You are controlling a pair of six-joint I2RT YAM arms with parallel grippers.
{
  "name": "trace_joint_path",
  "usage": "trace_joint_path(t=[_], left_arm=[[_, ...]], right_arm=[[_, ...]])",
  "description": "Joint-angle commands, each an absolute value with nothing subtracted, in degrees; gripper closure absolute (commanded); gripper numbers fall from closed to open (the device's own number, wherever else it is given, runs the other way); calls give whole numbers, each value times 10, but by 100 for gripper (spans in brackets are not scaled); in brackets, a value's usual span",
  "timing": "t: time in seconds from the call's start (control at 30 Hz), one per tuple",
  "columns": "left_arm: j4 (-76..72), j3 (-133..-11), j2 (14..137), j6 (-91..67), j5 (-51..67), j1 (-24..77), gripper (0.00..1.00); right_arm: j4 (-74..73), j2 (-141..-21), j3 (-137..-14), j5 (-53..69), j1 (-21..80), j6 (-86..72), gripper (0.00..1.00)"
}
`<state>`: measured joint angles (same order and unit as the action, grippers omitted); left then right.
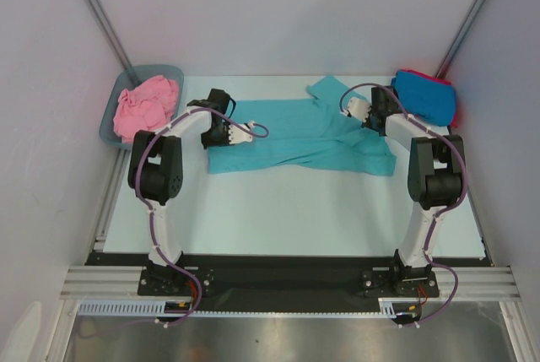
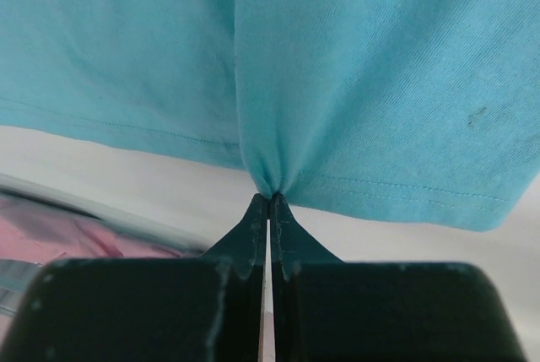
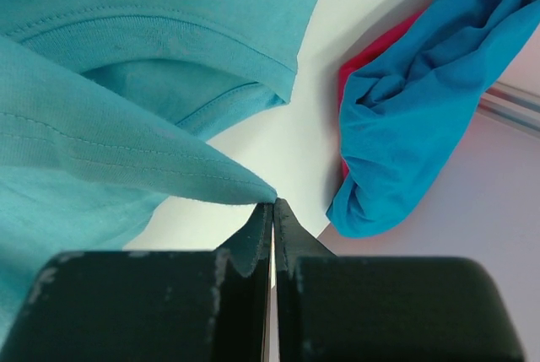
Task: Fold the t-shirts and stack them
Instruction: Fold the tshirt
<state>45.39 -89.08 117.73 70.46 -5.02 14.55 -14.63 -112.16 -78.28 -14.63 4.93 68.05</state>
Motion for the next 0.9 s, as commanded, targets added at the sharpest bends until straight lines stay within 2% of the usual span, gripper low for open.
trace_joint_path(t=[0.0, 0.87], left_arm=[[448, -914, 1180, 698, -62, 142, 100], [446, -922, 1201, 700, -71, 131, 100]], right_arm=[[-127, -1128, -802, -159, 44, 681, 100], [-116, -1145, -803, -168, 18, 687, 100]])
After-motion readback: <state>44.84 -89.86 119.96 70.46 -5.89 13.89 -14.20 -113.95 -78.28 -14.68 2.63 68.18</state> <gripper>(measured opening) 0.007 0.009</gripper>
